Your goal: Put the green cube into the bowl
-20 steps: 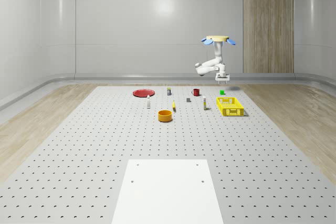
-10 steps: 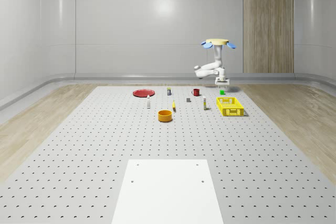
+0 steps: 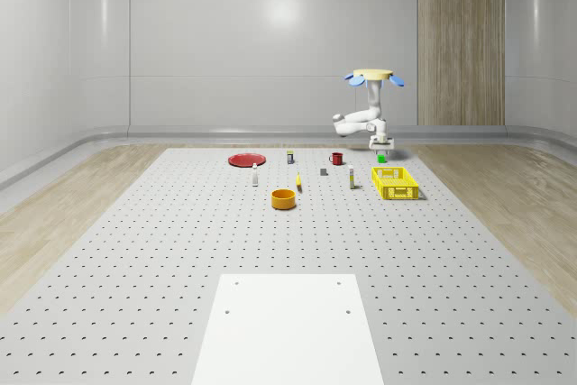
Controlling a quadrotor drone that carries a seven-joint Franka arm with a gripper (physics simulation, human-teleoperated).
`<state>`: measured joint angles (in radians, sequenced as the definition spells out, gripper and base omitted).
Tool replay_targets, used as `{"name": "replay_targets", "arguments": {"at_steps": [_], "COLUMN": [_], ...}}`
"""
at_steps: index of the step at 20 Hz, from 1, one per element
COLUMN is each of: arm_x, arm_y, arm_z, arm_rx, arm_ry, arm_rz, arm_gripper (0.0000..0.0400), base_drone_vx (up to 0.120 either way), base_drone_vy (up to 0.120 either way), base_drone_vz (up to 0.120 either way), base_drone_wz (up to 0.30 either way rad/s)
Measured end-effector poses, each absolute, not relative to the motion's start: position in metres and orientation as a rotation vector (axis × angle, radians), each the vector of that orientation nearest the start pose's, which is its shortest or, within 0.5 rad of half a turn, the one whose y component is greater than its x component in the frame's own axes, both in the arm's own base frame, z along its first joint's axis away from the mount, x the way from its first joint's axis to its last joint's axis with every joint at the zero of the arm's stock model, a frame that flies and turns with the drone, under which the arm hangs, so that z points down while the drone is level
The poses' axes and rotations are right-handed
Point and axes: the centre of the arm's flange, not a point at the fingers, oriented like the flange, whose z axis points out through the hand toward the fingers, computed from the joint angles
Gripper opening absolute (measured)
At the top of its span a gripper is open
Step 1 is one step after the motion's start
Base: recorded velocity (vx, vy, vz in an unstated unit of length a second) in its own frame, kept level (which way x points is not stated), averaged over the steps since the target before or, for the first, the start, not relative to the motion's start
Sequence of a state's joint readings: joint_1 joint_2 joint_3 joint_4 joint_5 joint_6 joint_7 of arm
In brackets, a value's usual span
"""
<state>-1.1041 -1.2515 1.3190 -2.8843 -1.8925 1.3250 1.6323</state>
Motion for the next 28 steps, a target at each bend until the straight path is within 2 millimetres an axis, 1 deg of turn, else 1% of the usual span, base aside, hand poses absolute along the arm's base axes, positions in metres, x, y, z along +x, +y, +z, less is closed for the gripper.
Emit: {"name": "replay_targets", "arguments": {"at_steps": [2,5,13,21,28], "arm_x": [0.307,0.307,0.316,0.318,0.319], "arm_y": [0.000,0.000,0.002,0.009,0.006], "arm_z": [0.491,0.498,0.510,0.514,0.519], "arm_rx": [0.001,0.001,0.001,0.001,0.001], "arm_ry": [-0.002,-0.002,-0.002,-0.002,-0.002], "arm_rz": [0.785,0.785,0.785,0.785,0.785], "arm_gripper": [0.0400,0.0400,0.0400,0.0400,0.0400], "base_drone_vx": [0.000,0.000,0.000,0.000,0.000], "base_drone_vy": [0.000,0.000,0.000,0.000,0.000], "base_drone_vz": [0.000,0.000,0.000,0.000,0.000], "base_drone_wz": [0.000,0.000,0.000,0.000,0.000]}}
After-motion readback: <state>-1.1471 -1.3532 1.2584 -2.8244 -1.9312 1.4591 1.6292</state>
